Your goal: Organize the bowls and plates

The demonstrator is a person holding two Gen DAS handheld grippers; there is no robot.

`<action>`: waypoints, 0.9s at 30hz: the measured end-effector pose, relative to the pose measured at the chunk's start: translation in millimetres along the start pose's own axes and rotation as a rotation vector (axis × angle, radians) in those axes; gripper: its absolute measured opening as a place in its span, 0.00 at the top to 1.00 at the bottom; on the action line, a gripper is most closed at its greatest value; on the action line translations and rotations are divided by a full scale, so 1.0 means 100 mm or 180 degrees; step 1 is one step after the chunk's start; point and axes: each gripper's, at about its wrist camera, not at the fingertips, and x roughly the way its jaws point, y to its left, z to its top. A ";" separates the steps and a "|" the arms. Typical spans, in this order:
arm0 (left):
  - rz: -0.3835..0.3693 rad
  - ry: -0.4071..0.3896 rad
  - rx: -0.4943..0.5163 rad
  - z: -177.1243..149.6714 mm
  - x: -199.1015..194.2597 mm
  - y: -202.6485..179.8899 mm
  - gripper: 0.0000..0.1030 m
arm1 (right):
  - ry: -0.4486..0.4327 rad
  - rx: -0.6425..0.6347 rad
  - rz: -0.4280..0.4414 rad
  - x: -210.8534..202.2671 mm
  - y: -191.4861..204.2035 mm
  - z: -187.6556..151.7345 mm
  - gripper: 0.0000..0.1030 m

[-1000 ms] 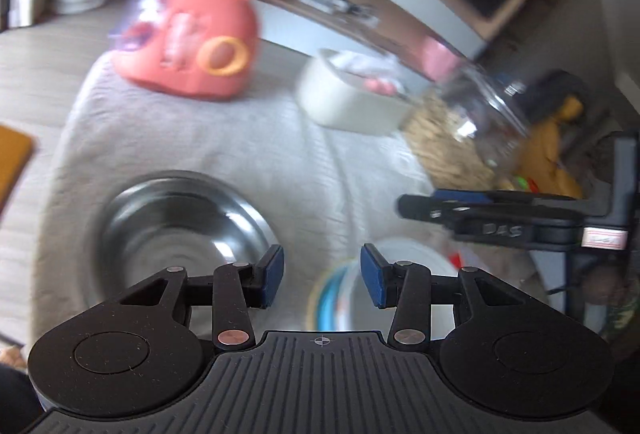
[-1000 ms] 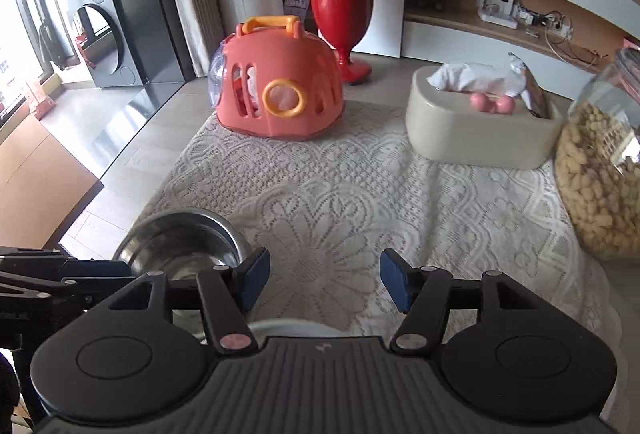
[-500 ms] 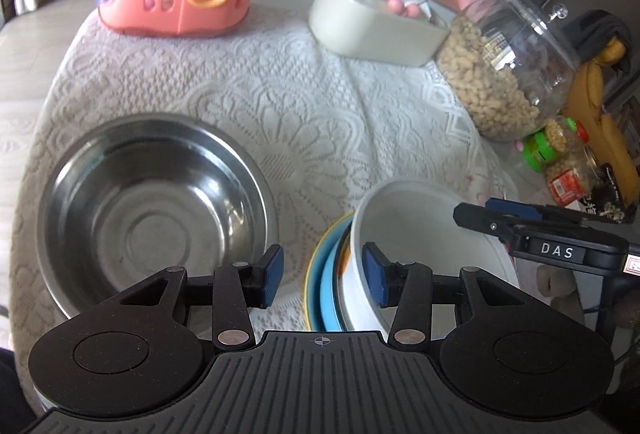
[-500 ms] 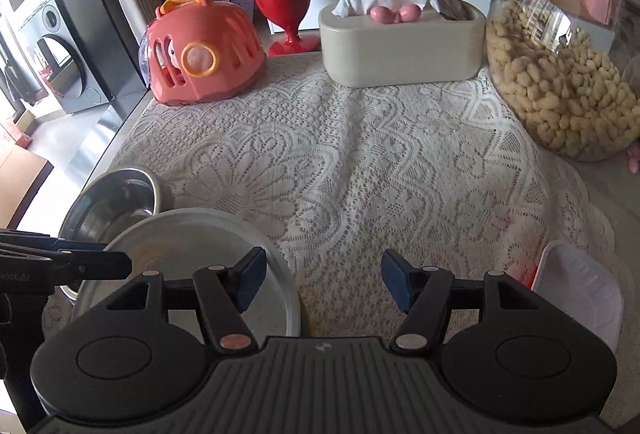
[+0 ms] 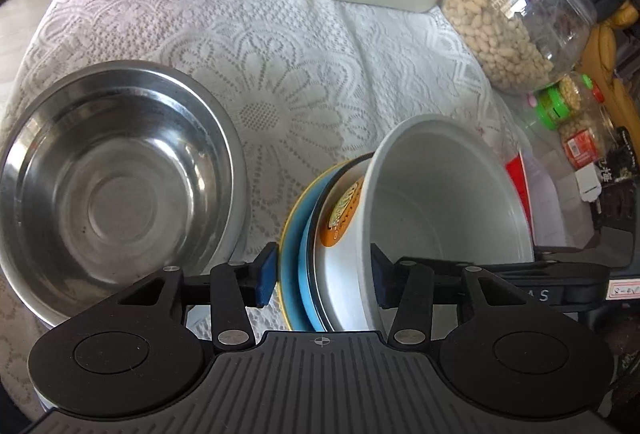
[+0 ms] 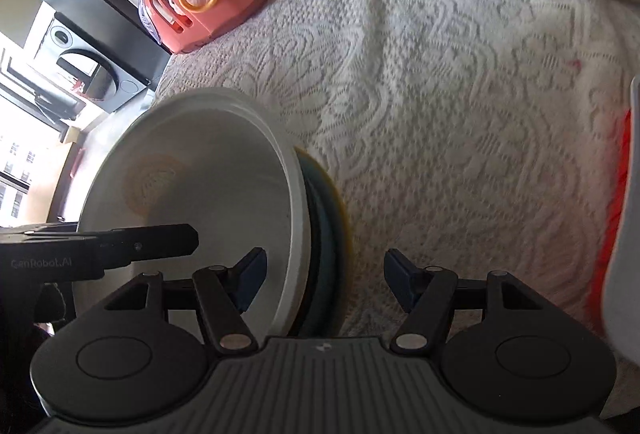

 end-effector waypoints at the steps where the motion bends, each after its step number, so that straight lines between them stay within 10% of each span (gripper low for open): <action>1: 0.0024 -0.0005 0.0003 -0.01 0.01 -0.01 0.50 | 0.0071 0.0100 0.0122 0.06 -0.03 -0.01 0.36; 7: -0.0033 0.0141 -0.0236 -0.03 0.12 0.04 0.49 | 0.0146 0.0381 0.0531 0.10 -0.06 -0.07 0.35; 27: -0.0349 0.0524 -0.0210 -0.24 0.04 0.02 0.49 | 0.0167 0.0257 0.0240 -0.09 0.10 -0.15 0.34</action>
